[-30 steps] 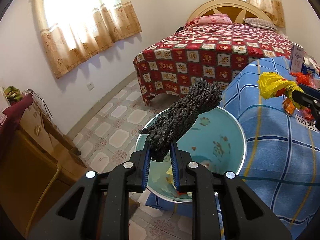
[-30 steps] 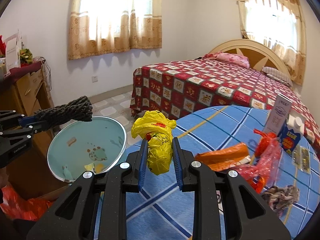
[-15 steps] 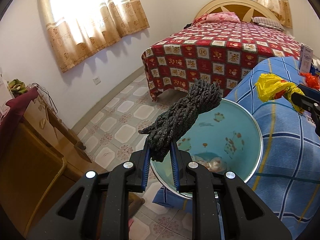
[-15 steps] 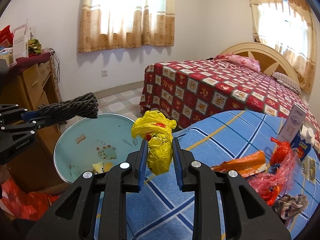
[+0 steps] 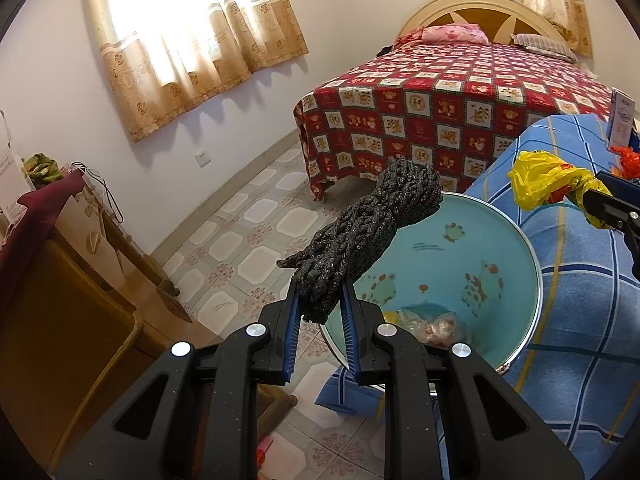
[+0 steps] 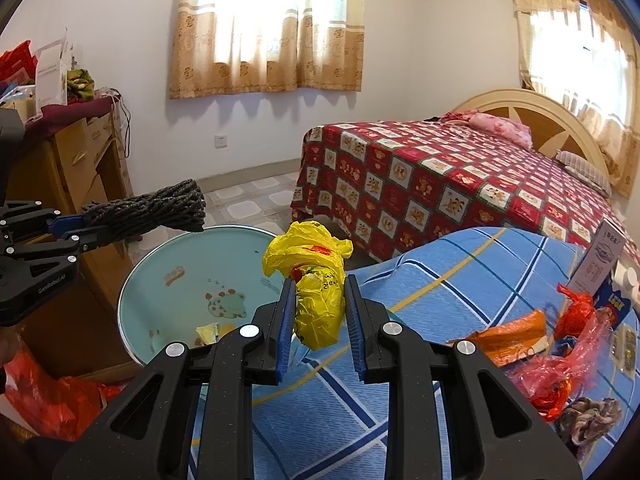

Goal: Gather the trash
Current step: 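Carry the yellow bag and black net over the blue bin and open both tools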

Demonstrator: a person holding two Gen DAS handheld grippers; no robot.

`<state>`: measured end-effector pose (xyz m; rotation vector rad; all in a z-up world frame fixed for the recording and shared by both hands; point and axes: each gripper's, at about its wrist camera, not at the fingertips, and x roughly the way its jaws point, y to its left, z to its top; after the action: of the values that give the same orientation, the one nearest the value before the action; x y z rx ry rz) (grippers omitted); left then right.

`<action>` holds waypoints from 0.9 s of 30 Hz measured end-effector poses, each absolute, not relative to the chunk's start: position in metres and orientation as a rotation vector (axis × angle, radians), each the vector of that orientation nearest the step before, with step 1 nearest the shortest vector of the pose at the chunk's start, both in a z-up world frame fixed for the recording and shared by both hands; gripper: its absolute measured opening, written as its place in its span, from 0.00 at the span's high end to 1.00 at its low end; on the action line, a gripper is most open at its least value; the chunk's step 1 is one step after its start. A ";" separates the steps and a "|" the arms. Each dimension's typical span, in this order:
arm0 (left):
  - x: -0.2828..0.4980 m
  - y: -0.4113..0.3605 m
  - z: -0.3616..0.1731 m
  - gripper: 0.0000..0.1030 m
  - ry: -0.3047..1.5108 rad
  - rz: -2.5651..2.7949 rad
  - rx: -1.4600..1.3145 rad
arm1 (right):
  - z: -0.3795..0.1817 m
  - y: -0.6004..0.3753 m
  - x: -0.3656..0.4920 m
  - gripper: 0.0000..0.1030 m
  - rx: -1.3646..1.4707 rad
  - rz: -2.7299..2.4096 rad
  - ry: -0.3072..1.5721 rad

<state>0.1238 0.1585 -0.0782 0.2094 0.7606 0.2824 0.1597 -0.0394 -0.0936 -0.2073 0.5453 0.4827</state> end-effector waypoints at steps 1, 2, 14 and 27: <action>0.124 0.160 -0.078 0.81 0.760 0.285 0.209 | -0.094 -0.039 0.160 0.76 -0.209 0.484 0.545; 0.124 0.160 -0.078 0.81 0.759 0.288 0.211 | -0.094 -0.037 0.159 0.76 -0.212 0.487 0.545; 0.124 0.164 -0.080 0.81 0.756 0.307 0.215 | -0.095 -0.031 0.160 0.76 -0.226 0.508 0.546; 0.123 0.169 -0.081 0.81 0.759 0.310 0.213 | -0.095 -0.026 0.158 0.76 -0.234 0.521 0.544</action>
<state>0.1234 0.1685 -0.0810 0.2134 0.7586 0.3103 0.1585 -0.0262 -0.0951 -0.2339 0.5436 0.5214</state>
